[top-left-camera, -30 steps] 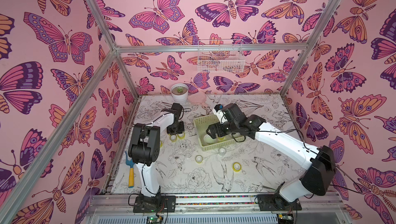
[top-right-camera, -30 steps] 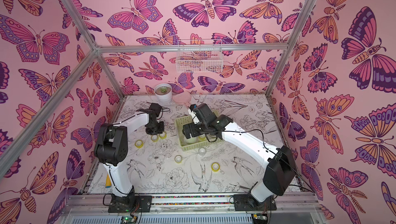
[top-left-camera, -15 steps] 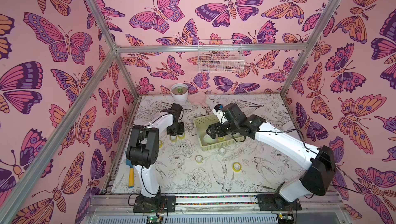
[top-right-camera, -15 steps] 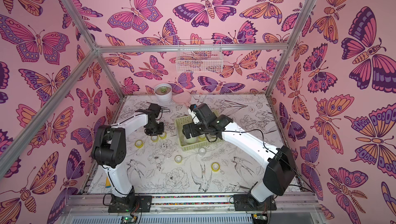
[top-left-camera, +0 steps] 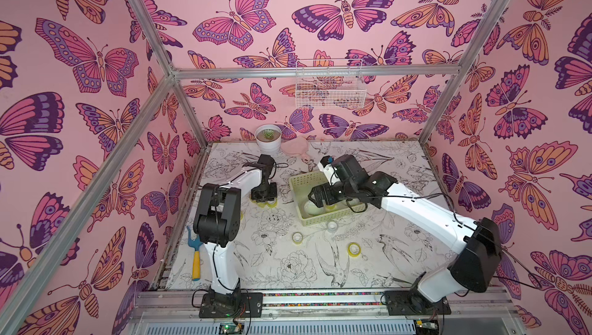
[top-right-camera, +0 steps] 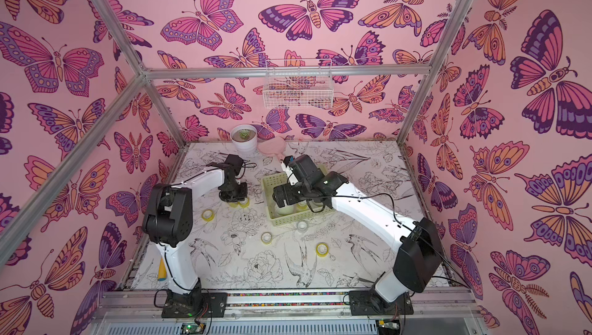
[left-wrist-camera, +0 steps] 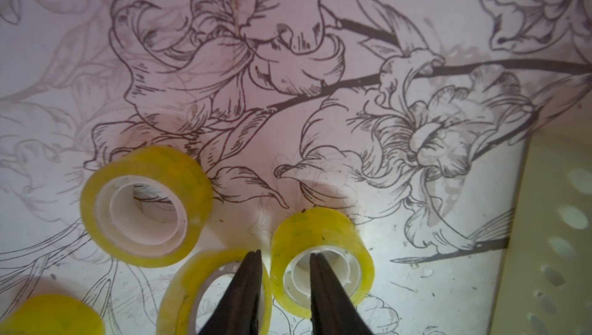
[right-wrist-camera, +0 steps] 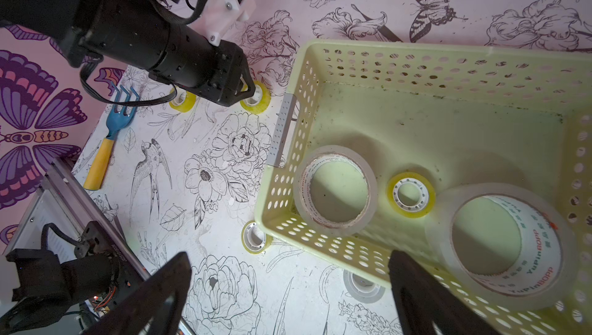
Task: Put the transparent tape into the storage box
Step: Pick up the tape at the center of the board.
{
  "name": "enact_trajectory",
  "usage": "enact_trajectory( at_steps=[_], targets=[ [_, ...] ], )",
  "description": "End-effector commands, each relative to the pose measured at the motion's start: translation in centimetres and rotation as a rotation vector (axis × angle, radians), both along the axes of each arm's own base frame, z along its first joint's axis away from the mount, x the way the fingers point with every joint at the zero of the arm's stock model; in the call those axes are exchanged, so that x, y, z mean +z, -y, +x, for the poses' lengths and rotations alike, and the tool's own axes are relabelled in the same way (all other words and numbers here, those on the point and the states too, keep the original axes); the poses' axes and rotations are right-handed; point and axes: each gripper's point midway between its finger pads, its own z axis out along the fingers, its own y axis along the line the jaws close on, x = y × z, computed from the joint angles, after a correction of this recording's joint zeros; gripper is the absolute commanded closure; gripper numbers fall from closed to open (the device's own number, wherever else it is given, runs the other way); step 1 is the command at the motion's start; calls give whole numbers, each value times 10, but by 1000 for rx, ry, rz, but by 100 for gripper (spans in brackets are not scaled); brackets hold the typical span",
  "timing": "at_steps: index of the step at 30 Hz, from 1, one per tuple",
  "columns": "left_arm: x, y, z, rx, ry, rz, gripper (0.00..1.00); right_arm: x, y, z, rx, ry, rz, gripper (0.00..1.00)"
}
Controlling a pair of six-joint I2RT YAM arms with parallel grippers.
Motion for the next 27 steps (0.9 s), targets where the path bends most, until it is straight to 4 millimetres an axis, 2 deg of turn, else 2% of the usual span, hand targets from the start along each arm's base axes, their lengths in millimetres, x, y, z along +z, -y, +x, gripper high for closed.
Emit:
enact_trajectory(
  at_steps=[1, 9, 21, 27],
  targets=[
    [-2, -5, -6, -15, -32, 43, 68, 4, 1, -3, -7, 6, 2, 1],
    [14, -4, -5, -14, 3, 39, 68, 2, 0, -2, -6, 1, 4, 1],
    [19, -2, -1, -17, 21, 35, 68, 0, 1, -2, -10, -2, 0, 1],
    [2, 0, -3, -21, -26, 31, 68, 0, 0, -2, -11, -2, 2, 1]
  ],
)
